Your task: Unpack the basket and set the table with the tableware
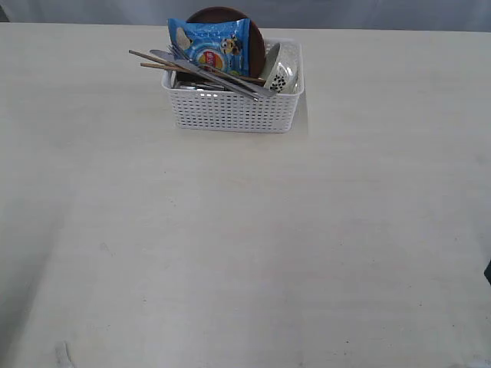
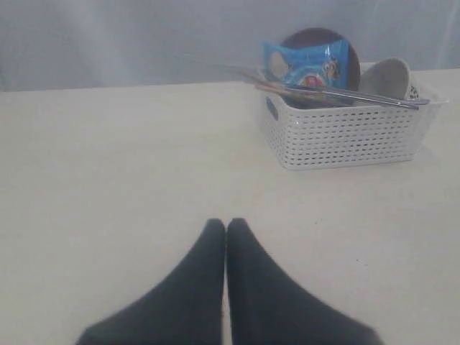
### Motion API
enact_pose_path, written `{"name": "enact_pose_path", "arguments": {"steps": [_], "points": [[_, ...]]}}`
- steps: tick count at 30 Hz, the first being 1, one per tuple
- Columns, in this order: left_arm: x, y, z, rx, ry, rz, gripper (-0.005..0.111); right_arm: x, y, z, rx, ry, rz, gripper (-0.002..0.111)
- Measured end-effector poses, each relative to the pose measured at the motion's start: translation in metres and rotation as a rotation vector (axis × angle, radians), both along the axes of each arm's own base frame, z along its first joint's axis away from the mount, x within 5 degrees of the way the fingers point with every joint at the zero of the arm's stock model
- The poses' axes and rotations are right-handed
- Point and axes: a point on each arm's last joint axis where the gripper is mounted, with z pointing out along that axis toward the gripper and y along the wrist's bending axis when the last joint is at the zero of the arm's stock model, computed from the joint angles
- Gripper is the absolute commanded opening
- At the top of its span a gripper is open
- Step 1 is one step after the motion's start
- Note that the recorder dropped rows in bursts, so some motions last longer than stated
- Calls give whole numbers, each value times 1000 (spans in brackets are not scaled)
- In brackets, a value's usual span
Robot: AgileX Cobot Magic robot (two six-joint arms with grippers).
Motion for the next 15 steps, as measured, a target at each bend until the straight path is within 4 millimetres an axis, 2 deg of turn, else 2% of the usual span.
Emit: {"name": "enact_pose_path", "arguments": {"steps": [7,15], "points": [[0,0,0,0,0,0,0,1,0,3,-1,-31,0,0],[0,0,0,0,0,0,0,3,0,29,60,-323,-2,0]]}}
